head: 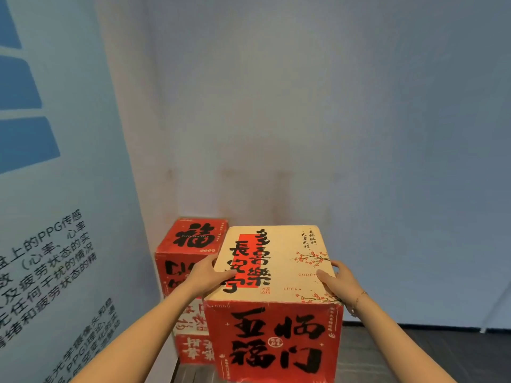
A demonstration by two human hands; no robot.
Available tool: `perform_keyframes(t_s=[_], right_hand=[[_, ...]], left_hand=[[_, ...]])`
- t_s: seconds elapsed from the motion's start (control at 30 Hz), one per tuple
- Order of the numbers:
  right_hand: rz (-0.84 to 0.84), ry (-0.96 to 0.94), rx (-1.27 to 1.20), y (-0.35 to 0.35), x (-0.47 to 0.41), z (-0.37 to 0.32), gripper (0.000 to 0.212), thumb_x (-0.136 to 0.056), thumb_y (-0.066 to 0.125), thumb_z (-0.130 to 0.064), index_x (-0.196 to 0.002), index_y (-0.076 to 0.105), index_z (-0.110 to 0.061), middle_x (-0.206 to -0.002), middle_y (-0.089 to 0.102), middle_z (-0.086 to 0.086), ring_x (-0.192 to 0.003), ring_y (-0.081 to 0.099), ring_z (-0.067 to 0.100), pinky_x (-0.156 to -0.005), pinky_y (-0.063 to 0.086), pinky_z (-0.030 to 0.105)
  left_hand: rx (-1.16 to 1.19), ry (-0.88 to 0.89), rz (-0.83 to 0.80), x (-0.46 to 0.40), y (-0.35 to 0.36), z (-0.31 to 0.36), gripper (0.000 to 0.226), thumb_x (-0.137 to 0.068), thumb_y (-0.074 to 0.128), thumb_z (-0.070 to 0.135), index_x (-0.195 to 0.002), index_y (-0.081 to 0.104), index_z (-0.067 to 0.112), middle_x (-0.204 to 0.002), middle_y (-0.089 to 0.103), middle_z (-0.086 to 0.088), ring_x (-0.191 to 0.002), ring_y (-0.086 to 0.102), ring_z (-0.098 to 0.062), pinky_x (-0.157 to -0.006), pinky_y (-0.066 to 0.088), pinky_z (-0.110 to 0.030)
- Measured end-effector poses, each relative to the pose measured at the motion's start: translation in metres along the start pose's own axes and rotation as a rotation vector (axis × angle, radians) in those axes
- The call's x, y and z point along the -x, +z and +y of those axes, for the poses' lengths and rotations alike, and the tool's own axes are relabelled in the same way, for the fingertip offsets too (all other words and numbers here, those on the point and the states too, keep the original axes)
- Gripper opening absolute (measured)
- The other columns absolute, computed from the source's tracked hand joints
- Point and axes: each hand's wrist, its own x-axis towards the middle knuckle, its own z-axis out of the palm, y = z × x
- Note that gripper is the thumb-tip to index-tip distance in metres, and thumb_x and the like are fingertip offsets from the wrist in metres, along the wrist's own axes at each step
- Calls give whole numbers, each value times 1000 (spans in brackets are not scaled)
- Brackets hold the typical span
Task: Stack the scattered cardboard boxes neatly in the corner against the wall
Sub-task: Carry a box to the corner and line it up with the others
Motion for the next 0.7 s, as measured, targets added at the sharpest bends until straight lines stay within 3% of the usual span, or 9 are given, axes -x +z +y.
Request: perform_keyframes(t_s=[0.1, 0.23, 0.33, 0.5, 0.6, 0.7], right_hand=[[-1, 19, 3, 0, -37, 1, 30, -89, 59, -18, -114, 42, -16, -109, 64, 12, -96, 64, 28, -88, 53, 44], [-7, 53, 6, 1, -104, 5, 41, -89, 61, -20, -124, 41, -11, -110, 64, 12, -96, 65, 30, -87, 53, 49], [-15, 65, 2, 4, -157, 2, 44, -90, 59, -18, -128, 38, -10, -97, 67, 12, -83, 66, 28, -71, 55, 39], [-43, 75, -18, 5, -256, -1, 40, -93, 55, -15, -129, 37, -10, -70, 60, 9, -53, 47, 17, -46, 38, 24], [-64, 69, -12, 11, -307, -1, 40, -93, 54, -15, -128, 38, -10, -69, 59, 11, -49, 44, 17, -42, 34, 23], [-62, 68, 0, 20, -348, 2, 39, -93, 54, -13, -129, 39, -9, -77, 60, 14, -52, 45, 19, -41, 34, 22]], left_hand=[[-19, -17, -21, -36, 7, -6, 43, -79, 73, 42, -115, 60, 22, -99, 66, 11, -87, 64, -5, -74, 50, -21], [-13, -29, -24, -92, 14, -6, 42, -79, 73, 42, -113, 61, 22, -96, 66, 14, -83, 62, 1, -65, 46, -16], [-27, -28, -30, -142, 18, -1, 41, -82, 72, 39, -116, 58, 21, -98, 64, 12, -82, 61, -1, -65, 43, -14], [-65, -47, -11, -228, 26, 0, 49, -84, 67, 43, -126, 53, 21, -118, 65, 6, -91, 59, -8, -81, 48, -22], [-114, -60, -5, -269, 28, -3, 50, -85, 65, 44, -127, 51, 21, -121, 64, 6, -89, 57, -6, -75, 45, -17], [-176, -80, -4, -302, 31, -10, 55, -83, 63, 52, -129, 51, 25, -121, 64, 9, -94, 59, -6, -84, 49, -25]])
